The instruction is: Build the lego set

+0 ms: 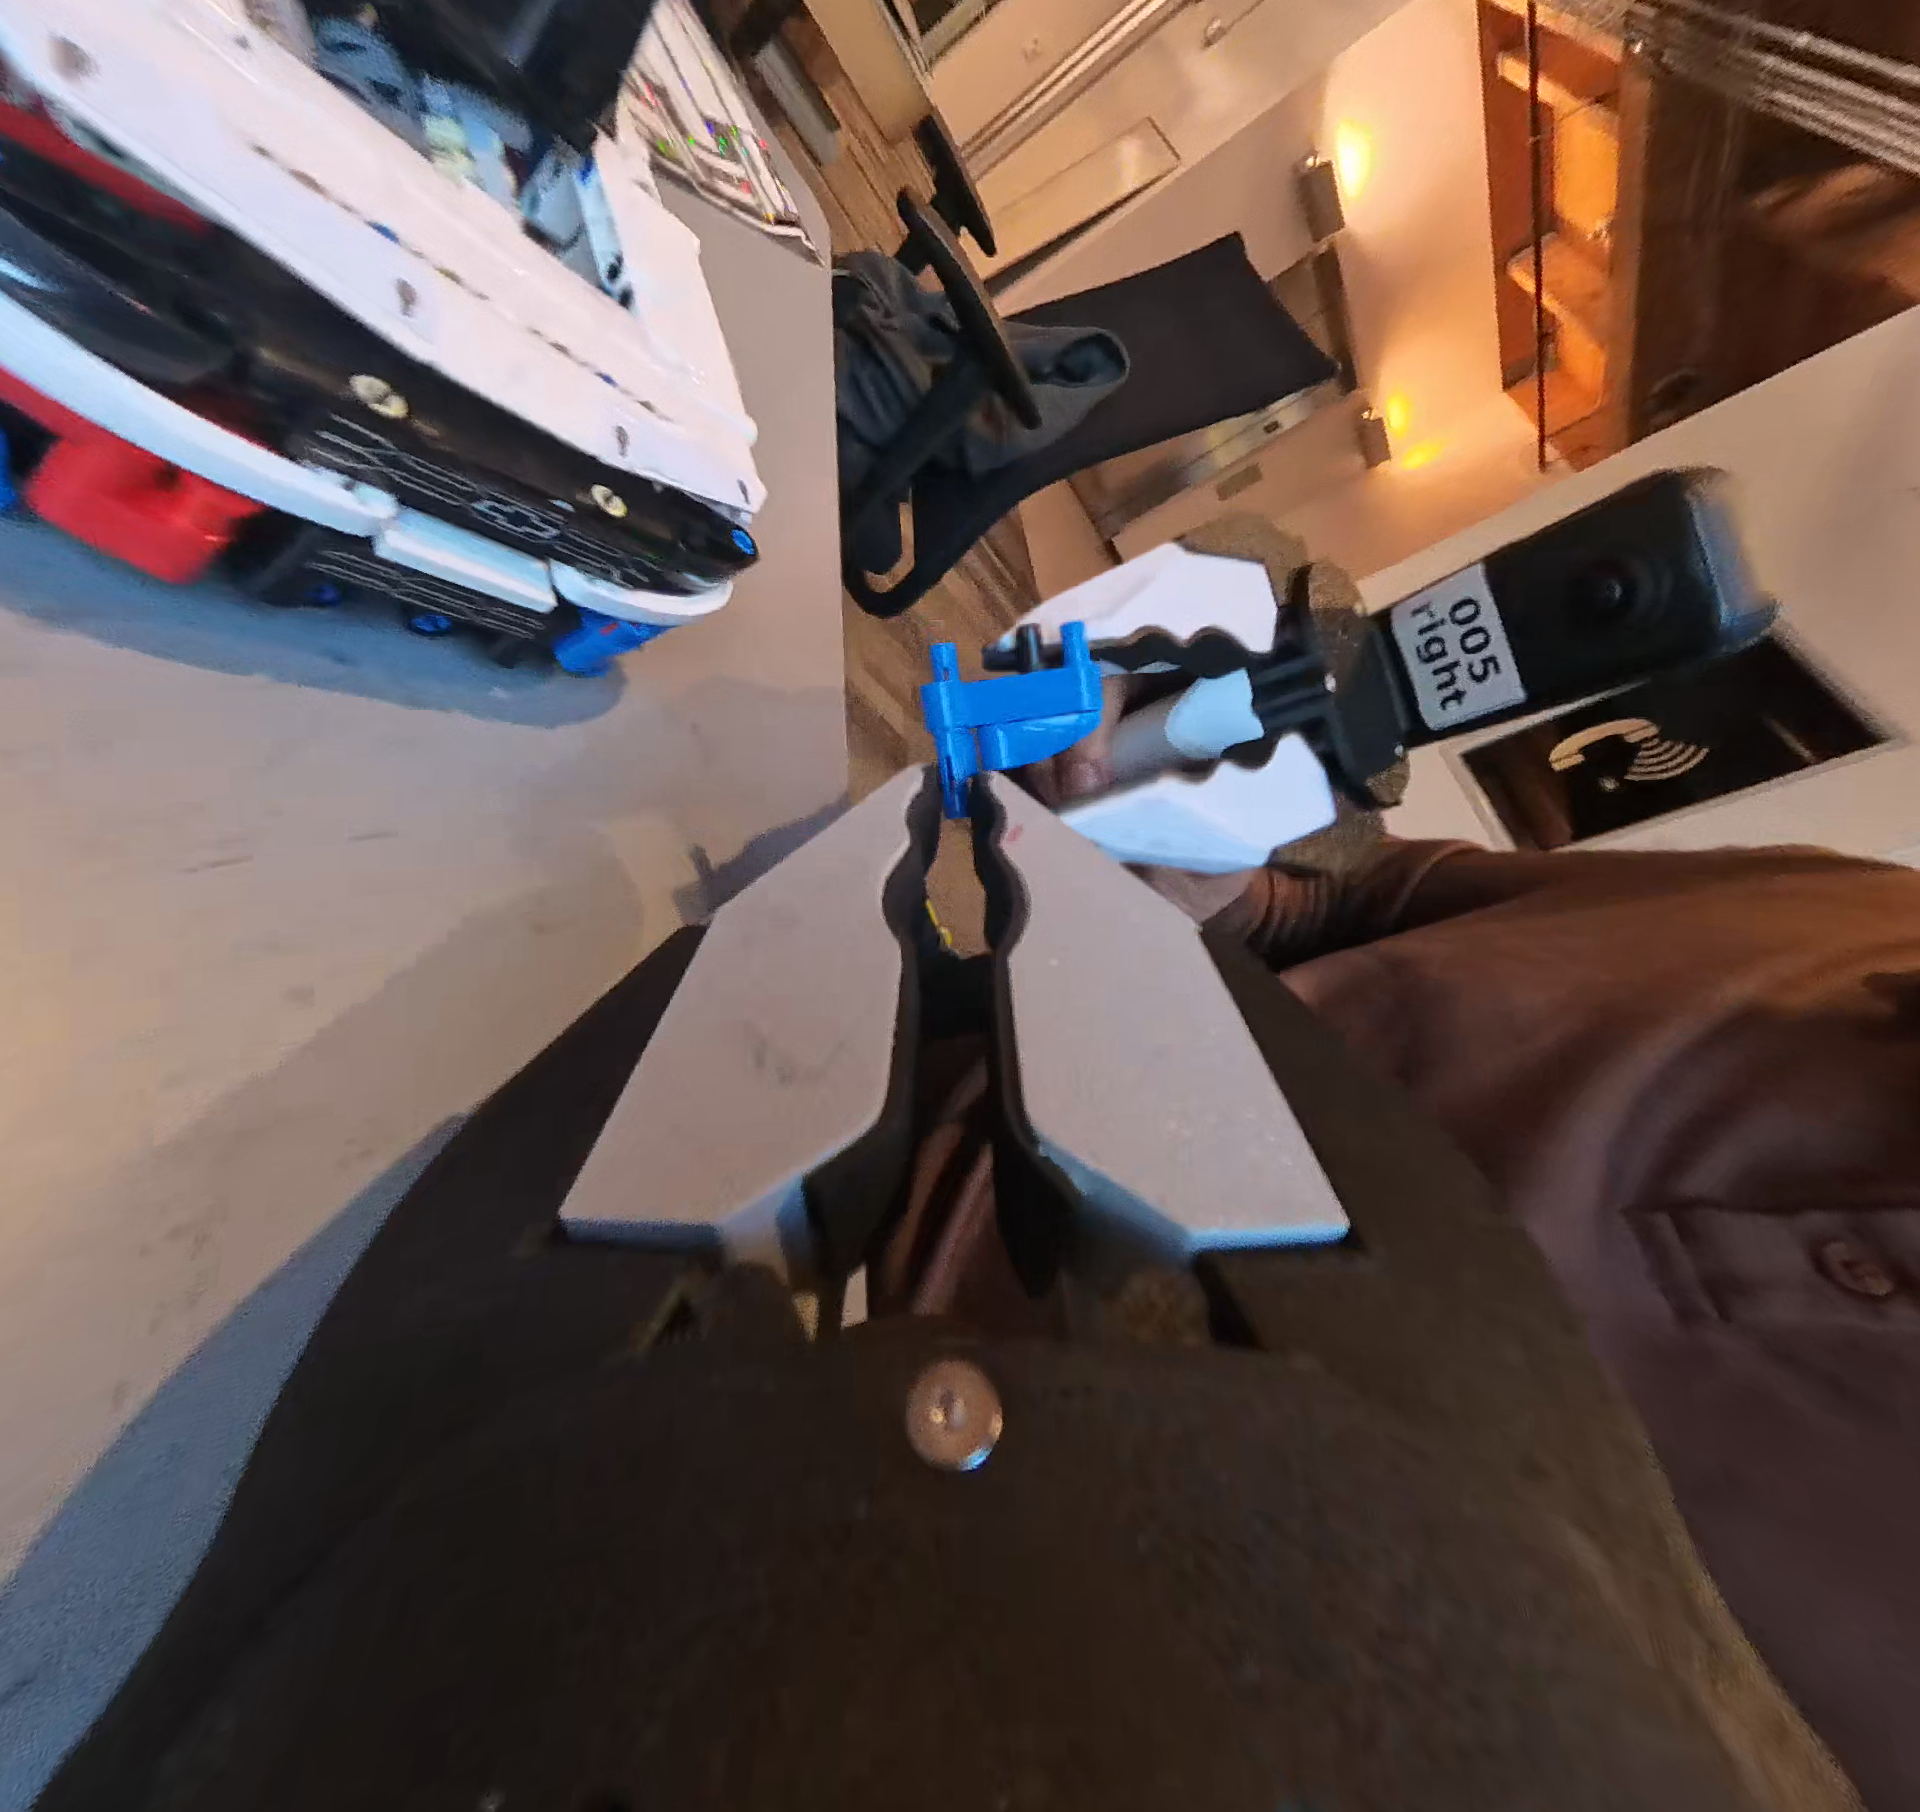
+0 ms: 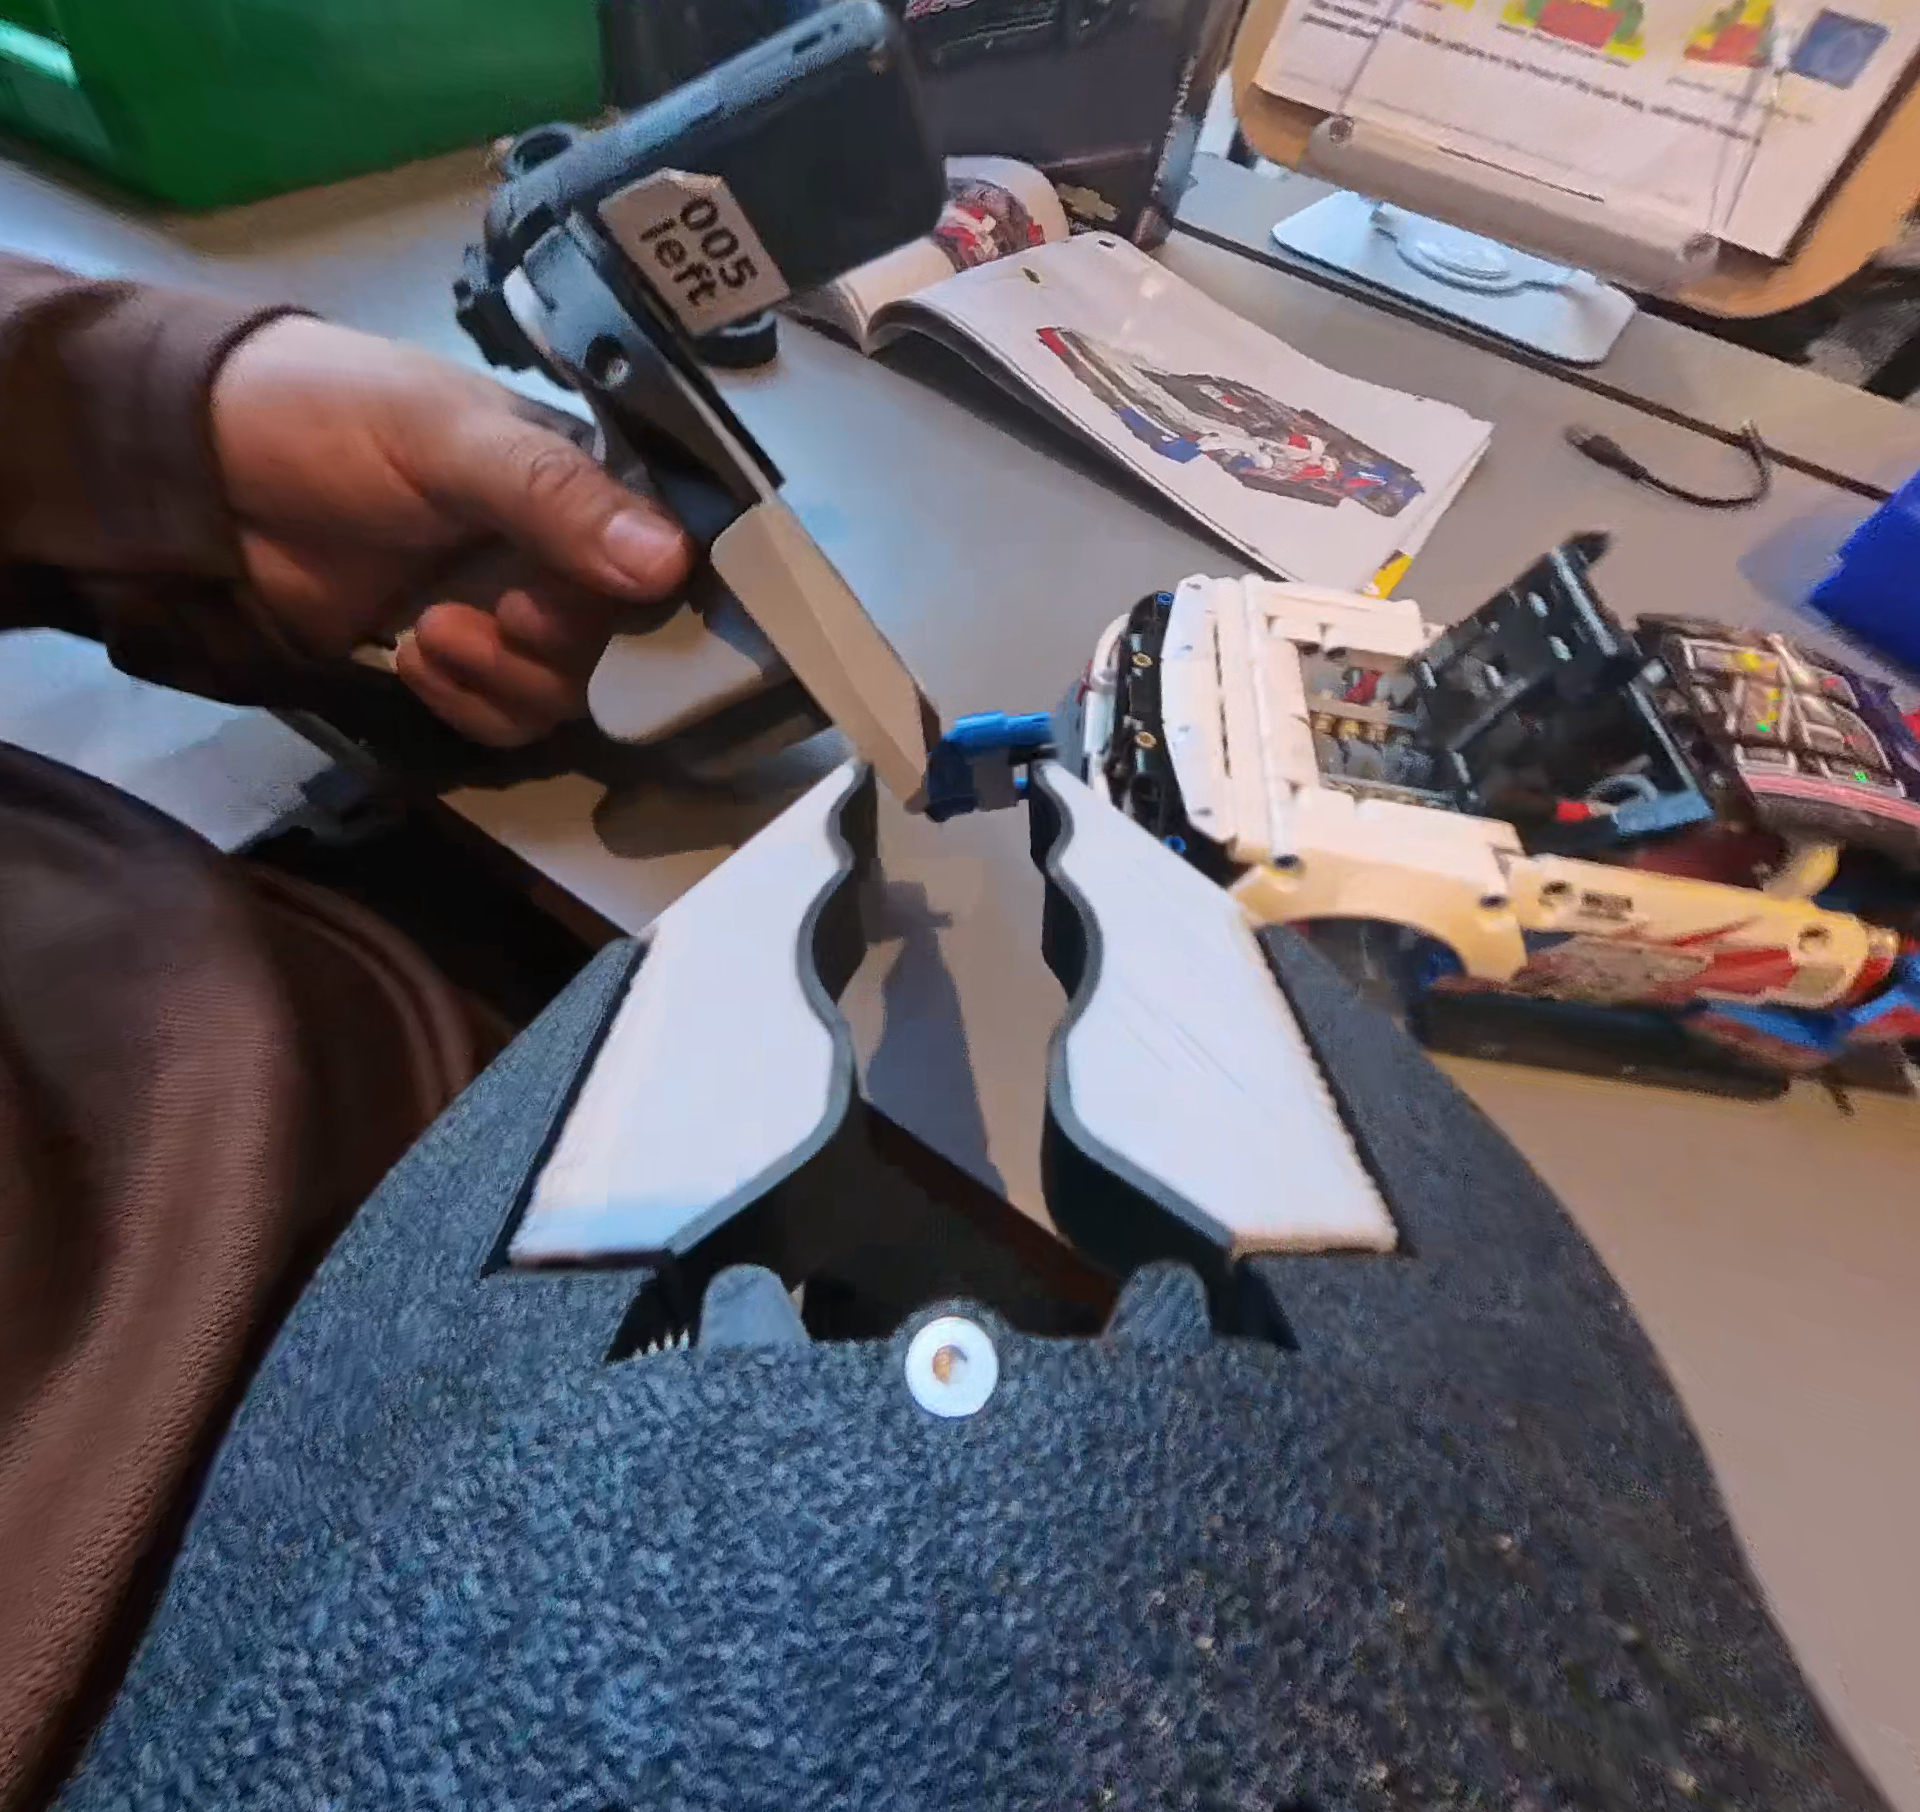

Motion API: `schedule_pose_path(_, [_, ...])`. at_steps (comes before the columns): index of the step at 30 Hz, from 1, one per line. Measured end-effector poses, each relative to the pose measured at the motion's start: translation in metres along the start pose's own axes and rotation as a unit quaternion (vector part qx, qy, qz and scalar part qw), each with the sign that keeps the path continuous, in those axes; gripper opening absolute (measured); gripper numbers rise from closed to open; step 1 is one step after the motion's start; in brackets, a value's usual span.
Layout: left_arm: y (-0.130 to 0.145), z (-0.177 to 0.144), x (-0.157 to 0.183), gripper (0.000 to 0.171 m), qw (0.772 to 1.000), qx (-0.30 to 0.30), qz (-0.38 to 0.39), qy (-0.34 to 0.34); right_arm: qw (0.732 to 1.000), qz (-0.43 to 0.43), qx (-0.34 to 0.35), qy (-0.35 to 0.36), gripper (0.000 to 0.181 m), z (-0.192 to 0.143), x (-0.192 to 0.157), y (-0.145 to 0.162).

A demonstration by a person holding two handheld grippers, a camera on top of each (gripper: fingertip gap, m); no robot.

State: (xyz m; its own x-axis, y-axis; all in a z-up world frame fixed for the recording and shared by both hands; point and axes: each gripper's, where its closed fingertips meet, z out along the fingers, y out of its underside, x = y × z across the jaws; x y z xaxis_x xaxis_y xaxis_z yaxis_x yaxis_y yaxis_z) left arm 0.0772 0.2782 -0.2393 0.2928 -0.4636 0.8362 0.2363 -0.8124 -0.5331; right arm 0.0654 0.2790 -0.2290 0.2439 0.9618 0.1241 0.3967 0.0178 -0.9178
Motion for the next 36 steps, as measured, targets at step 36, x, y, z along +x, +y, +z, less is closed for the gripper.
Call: schedule_pose_path(36, [0.015,0.023,-0.007,0.001,0.992,-0.114,-0.047,0.031,0.996,-0.028,0.018,-0.084,0.018,-0.010,0.007,0.017])
